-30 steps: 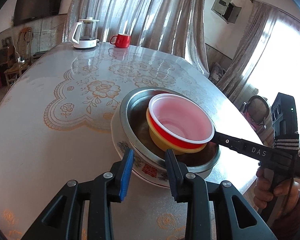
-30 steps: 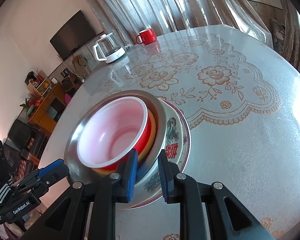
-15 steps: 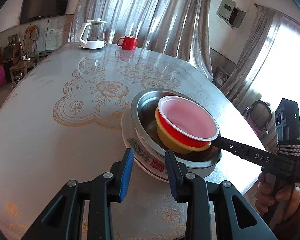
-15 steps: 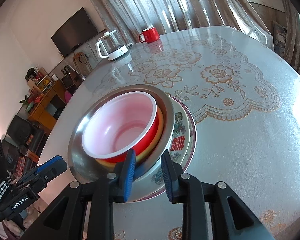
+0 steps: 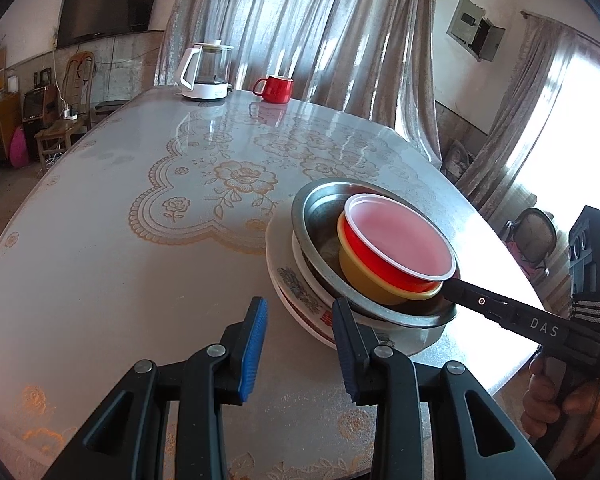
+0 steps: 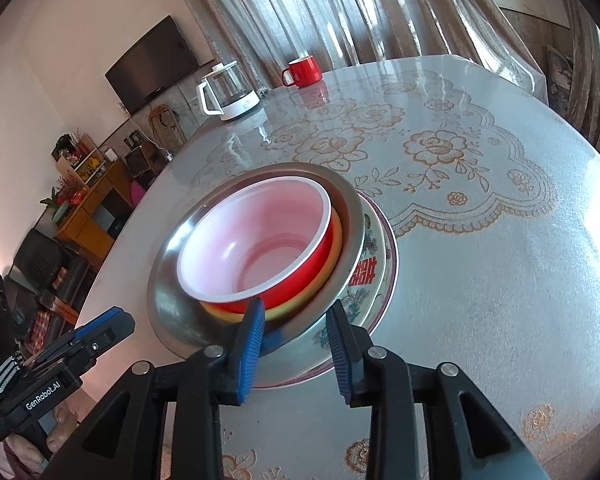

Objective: Organize plates and bowls

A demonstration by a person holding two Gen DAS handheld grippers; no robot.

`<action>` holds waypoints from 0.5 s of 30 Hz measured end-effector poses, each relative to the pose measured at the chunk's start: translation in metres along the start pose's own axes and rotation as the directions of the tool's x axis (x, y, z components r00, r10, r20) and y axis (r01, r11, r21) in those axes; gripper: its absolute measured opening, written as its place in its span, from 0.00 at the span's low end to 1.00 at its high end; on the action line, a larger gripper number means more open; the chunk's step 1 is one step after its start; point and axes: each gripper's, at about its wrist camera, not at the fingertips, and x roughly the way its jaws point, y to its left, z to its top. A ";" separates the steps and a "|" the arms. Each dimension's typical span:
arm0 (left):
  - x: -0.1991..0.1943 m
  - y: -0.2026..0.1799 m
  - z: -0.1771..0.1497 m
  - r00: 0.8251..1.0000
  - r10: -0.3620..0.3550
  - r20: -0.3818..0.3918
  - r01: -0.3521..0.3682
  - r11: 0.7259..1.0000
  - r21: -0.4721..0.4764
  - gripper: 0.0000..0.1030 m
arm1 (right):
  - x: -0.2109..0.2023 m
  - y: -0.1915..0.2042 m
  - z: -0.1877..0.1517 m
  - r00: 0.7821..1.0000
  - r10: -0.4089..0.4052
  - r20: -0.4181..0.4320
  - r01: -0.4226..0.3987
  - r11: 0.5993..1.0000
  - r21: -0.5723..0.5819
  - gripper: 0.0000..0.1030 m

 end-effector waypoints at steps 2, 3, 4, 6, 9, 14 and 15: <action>0.000 0.003 -0.001 1.000 0.017 0.004 -0.017 1.000 -0.005 0.33 | -0.002 0.002 -0.001 1.000 -0.012 0.007 0.012 1.000 -0.013 0.34; 0.000 0.004 -0.002 1.000 0.027 0.007 -0.027 1.000 -0.008 0.34 | -0.004 0.003 -0.002 1.000 -0.018 0.013 0.019 1.000 -0.020 0.35; 0.000 0.005 -0.003 0.999 0.038 0.007 -0.038 0.999 -0.012 0.35 | -0.005 0.004 -0.003 1.000 -0.023 0.018 0.023 0.999 -0.028 0.35; 0.000 0.007 -0.004 0.998 0.060 0.009 -0.059 0.998 -0.019 0.38 | -0.009 0.007 -0.005 0.999 -0.023 0.027 0.025 0.999 -0.044 0.35; -0.003 0.006 -0.006 0.995 0.098 0.025 -0.098 0.995 -0.024 0.43 | -0.014 0.011 -0.011 0.999 -0.033 0.040 0.035 0.997 -0.067 0.35; -0.014 0.002 -0.008 0.977 0.188 0.104 -0.187 0.982 -0.015 0.65 | -0.028 0.014 -0.019 0.994 -0.066 0.082 0.074 0.993 -0.095 0.36; -0.016 0.000 -0.008 0.973 0.200 0.118 -0.200 0.980 -0.014 0.68 | -0.032 0.016 -0.022 0.992 -0.083 0.098 0.093 0.990 -0.106 0.36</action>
